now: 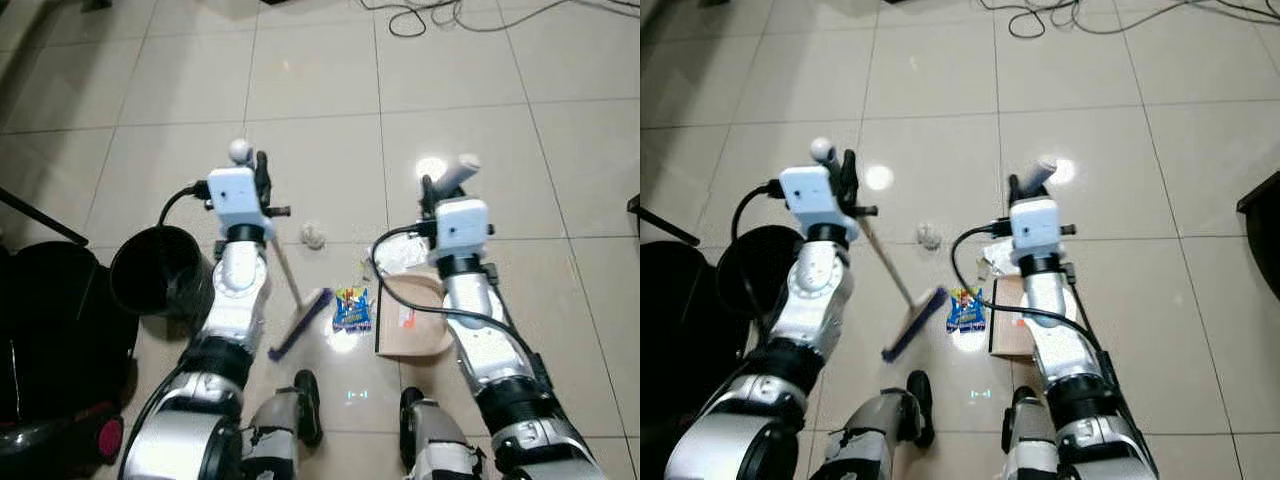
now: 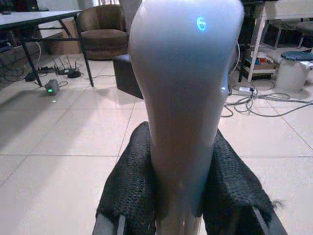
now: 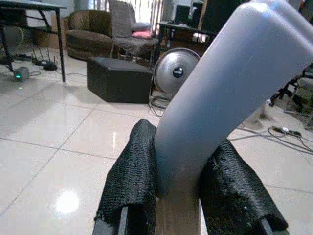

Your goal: Sweep floor

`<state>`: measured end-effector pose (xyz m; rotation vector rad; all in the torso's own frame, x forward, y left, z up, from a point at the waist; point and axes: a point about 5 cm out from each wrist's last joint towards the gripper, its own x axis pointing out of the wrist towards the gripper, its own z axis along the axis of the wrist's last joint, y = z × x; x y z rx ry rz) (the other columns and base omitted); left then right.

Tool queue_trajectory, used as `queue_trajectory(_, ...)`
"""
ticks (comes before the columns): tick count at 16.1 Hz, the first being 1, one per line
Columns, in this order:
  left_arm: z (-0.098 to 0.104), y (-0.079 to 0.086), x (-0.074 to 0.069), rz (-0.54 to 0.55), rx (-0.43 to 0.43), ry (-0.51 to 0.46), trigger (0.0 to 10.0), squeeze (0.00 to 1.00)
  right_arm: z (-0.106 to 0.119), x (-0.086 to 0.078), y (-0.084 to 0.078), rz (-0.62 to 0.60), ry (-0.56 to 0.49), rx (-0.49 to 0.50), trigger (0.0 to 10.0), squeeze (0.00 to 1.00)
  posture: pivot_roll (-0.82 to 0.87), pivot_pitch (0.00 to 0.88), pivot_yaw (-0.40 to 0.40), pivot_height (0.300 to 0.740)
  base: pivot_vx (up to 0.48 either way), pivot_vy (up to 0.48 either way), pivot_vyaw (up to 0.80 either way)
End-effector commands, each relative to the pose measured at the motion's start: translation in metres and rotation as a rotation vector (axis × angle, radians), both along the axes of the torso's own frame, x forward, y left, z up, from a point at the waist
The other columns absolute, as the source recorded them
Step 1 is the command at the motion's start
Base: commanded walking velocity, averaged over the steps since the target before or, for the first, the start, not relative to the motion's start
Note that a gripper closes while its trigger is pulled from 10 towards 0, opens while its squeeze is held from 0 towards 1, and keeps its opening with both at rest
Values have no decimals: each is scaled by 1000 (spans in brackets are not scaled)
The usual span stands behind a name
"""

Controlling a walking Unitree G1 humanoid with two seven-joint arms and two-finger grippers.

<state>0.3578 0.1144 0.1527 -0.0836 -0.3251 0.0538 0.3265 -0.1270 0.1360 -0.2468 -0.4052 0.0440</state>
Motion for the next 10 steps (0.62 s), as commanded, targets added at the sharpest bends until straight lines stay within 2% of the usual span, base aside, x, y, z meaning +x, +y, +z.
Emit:
queue_trajectory(1,-7,2,-2,30,-26,20,10000,0,-14,-5,14,36,55,9,10000,0,75,398,152,740,0,0,0)
queue_trajectory(3,-7,-10,1,47,-87,39,10000,0,-16,-8,31,66,64,-2,10000,0,53,393,152,740,0,0,0)
queue_trajectory(5,-8,-17,2,55,-142,64,10000,0,-18,-9,37,63,78,-6,10000,0,36,392,152,740,0,0,0)
queue_trajectory(8,-7,-28,3,74,-283,94,10000,0,-19,-10,39,27,88,27,10000,0,23,387,148,740,0,0,0)
queue_trajectory(10,4,-29,7,72,-382,71,10000,0,-18,-10,37,18,88,32,10000,0,21,382,142,740,0,0,0)
